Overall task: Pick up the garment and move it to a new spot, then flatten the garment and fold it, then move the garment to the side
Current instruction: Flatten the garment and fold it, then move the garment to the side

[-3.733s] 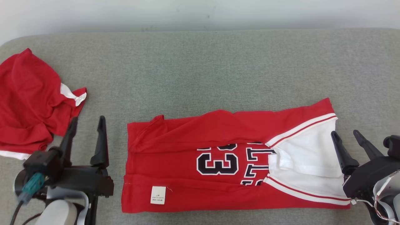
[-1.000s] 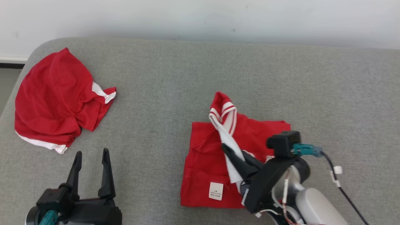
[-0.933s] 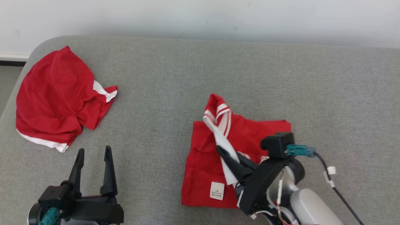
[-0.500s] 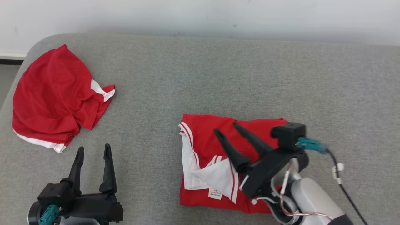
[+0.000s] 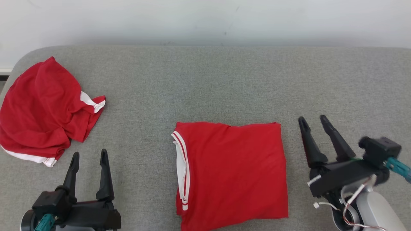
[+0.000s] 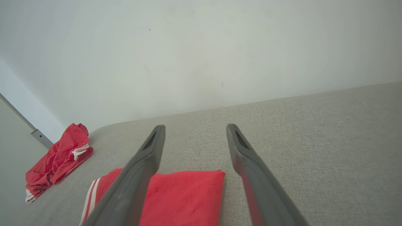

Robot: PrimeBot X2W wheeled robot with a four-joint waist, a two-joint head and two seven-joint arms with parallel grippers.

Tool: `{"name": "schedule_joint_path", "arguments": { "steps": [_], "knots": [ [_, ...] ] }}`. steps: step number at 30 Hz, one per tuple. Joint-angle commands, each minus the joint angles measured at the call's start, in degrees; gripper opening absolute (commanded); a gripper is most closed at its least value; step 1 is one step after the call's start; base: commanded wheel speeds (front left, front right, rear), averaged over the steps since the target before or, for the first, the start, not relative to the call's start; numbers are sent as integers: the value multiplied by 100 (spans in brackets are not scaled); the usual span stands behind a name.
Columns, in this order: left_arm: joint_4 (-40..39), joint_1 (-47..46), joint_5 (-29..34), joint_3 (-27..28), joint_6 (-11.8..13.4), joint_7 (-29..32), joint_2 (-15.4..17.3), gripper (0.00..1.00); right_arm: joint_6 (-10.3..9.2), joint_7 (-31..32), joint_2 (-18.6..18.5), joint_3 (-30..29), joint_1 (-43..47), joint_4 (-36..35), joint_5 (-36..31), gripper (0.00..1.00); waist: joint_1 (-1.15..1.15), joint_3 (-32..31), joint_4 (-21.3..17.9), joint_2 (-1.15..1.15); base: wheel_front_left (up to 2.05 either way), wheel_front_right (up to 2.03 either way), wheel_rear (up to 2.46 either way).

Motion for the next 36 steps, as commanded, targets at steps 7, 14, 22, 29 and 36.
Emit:
{"name": "schedule_joint_path", "arguments": {
  "steps": [7, 14, 22, 29, 36],
  "knots": [
    [-68, 253, 162, 128, -29, -4, 0, 100, -14, -540, 24, -368, 636, -213, -320, 100, 0, -194, -130, 0, 0, 0, 0],
    [-165, 403, 298, 187, -69, -4, -1, 100, -14, -866, 158, -570, 1159, -374, -689, 100, 0, -383, -182, 0, 0, 0, 0],
    [-313, 650, 524, 119, -171, -3, 10, 100, -14, -1061, 317, -732, 1646, -438, -1195, 100, 0, -568, -189, 0, 0, 0, 0],
    [-405, 825, 585, 65, -179, -3, 7, 100, -14, -1134, 468, -796, 1965, -478, -1388, 100, 0, -648, -167, 0, 0, 0, 0],
    [-469, 950, 599, 46, -179, -3, 6, 100, -14, -1177, 583, -788, 2137, -453, -1535, 100, 0, -676, -154, 0, 0, 0, 0]
  ]
}}
